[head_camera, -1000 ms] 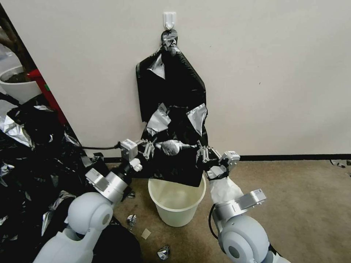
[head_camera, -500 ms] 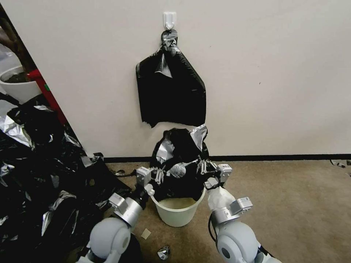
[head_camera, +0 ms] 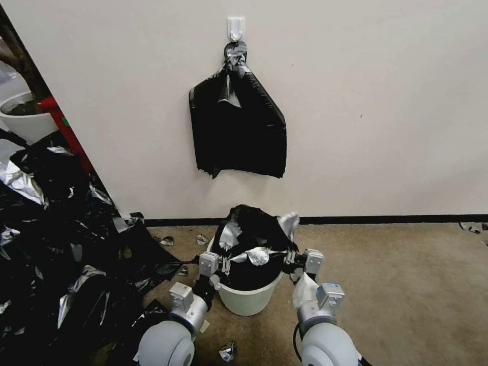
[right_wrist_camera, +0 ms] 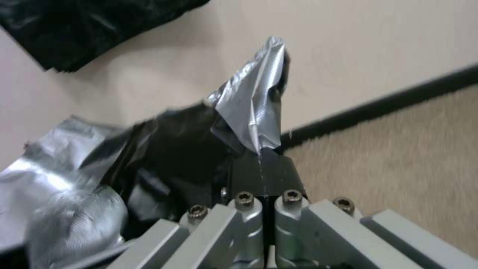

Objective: Place a trash bag onto the trash bin.

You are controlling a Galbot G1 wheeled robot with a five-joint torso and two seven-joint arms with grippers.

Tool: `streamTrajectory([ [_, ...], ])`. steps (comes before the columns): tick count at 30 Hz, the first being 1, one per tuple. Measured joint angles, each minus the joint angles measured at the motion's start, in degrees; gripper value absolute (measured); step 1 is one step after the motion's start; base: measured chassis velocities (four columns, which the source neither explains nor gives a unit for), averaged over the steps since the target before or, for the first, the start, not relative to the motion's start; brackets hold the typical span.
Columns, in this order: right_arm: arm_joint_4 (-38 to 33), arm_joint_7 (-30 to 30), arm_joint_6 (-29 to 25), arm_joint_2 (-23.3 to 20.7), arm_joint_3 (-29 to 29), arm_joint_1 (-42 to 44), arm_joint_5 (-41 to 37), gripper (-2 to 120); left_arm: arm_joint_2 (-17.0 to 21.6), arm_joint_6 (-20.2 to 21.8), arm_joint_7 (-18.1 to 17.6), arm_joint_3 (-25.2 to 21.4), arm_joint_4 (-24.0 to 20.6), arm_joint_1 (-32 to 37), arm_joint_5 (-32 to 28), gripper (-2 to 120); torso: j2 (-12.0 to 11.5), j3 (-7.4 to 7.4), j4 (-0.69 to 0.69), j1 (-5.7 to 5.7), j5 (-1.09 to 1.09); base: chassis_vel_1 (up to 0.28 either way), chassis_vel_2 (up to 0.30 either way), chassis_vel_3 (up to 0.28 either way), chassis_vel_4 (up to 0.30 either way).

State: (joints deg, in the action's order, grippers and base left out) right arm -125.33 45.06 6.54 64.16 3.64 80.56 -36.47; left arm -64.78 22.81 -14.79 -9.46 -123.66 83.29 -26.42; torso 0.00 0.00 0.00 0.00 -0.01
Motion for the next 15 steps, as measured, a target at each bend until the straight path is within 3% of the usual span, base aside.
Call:
streamTrajectory([
  [1, -2.7, 2.0, 2.4, -0.7, 0.7, 0.1, -2.5, 0, 2.4, 5.7, -2.6, 0.0, -2.9, -1.4, -3.9, 0, 0.0, 0.0, 0.0, 0.0, 0.0, 0.0, 0.0, 0.0, 0.0],
  [2, -2.7, 2.0, 2.4, -0.7, 0.7, 0.1, -2.5, 0, 2.4, 5.7, -2.6, 0.0, -2.9, -1.4, -3.9, 0, 0.0, 0.0, 0.0, 0.0, 0.0, 0.0, 0.0, 0.0, 0.0],
  [4, -5.1, 4.2, 6.0, -1.7, 1.7, -0.4, -6.0, 0, 5.8, 11.6, -4.0, -0.4, -5.8, -3.2, -8.0, 0, 0.0, 0.0, -0.01, 0.0, 0.0, 0.0, 0.0, 0.0, 0.0],
  [5, -5.1, 4.2, 6.0, -1.7, 1.7, -0.4, -6.0, 0, 5.8, 11.6, -4.0, -0.4, -5.8, -3.2, -8.0, 0, 0.0, 0.0, -0.01, 0.0, 0.0, 0.0, 0.0, 0.0, 0.0],
  [7, -6.2, 6.8, 10.7, -2.8, 2.7, -2.1, -9.9, 0, 9.1, 16.5, -4.7, -0.3, -7.6, -4.9, -10.5, 0, 0.0, 0.0, -0.01, 0.0, 0.0, 0.0, 0.0, 0.0, 0.0],
  [10, -6.2, 7.8, 12.3, -3.2, 3.1, -2.9, -11.2, 0, 10.4, 18.0, -5.4, -0.1, -8.2, -5.1, -11.8, 0, 0.0, 0.0, -0.01, 0.0, 0.0, 0.0, 0.0, 0.0, 0.0],
  [15, -5.7, 9.2, 14.1, -4.4, 4.7, -3.3, -12.2, 0, 11.6, 19.1, -10.2, 1.1, -9.2, -2.7, -15.1, 0, 0.0, 0.0, 0.0, 0.0, 0.0, 0.0, 0.0, 0.0, 0.0],
])
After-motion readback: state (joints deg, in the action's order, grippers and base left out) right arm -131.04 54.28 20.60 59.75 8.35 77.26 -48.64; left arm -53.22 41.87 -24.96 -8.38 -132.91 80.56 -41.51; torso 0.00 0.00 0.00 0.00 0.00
